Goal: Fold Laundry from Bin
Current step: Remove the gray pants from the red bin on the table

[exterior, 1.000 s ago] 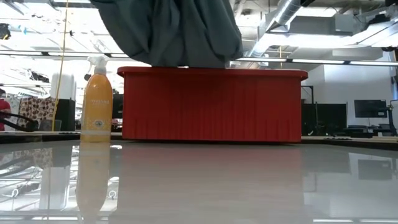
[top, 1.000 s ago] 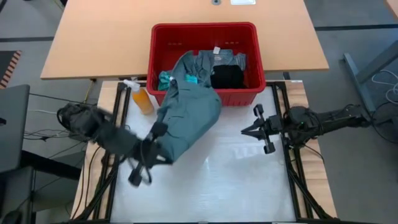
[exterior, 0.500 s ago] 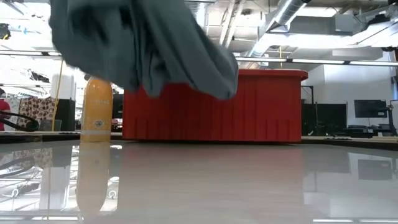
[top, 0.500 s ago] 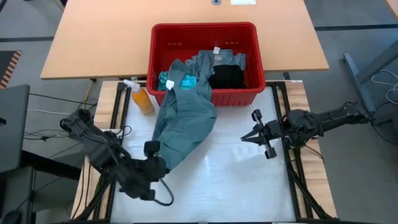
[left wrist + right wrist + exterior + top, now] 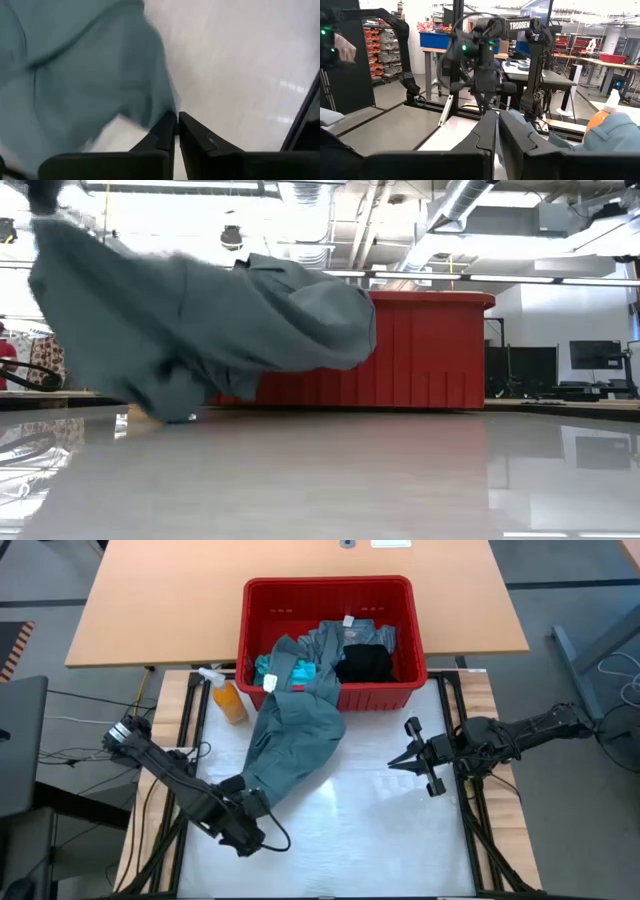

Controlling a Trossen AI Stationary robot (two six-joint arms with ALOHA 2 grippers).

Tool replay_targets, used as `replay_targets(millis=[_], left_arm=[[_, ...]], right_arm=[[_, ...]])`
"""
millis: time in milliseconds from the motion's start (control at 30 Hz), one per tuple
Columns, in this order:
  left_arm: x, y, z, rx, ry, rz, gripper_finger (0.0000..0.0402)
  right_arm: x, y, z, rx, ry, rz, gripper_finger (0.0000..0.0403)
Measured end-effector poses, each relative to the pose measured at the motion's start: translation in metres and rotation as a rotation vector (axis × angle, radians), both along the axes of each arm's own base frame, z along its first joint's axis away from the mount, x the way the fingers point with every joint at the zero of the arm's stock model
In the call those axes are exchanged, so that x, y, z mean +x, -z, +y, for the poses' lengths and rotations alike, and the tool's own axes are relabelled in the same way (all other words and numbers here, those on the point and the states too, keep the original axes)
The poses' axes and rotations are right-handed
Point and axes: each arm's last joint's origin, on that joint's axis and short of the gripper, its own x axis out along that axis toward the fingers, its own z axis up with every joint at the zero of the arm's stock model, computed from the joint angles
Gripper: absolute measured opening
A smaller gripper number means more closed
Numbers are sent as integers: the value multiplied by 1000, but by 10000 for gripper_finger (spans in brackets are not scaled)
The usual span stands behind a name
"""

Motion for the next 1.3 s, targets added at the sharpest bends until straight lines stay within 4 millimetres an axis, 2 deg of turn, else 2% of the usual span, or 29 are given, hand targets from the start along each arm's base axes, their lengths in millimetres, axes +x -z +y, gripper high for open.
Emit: replay_targets(millis=[167,233,300,433,533,767,933,1100,1300], left_arm=[[-2,18,10,-114,-30,183,65],[0,19,13,-141,7,204,85],[5,19,17,-108,86,151,102],[16,10,35,180,92,-68,122],[25,6,58,376,60,-131,127],[47,3,109,806,169,-68,129],[51,-5,124,1056,243,4,129],[49,-11,129,1099,333,58,129],[45,-20,167,929,329,68,129]], right_arm=[[0,0,-1,0,6,0,48],[1,0,-2,0,15,0,48],[1,0,-4,0,25,0,48],[3,1,-7,-2,49,8,48],[7,3,-9,-4,61,20,48],[12,9,-8,-6,64,62,48],[17,13,-5,-10,49,92,48],[21,16,-4,-14,50,107,48],[24,18,-4,-17,51,120,48]])
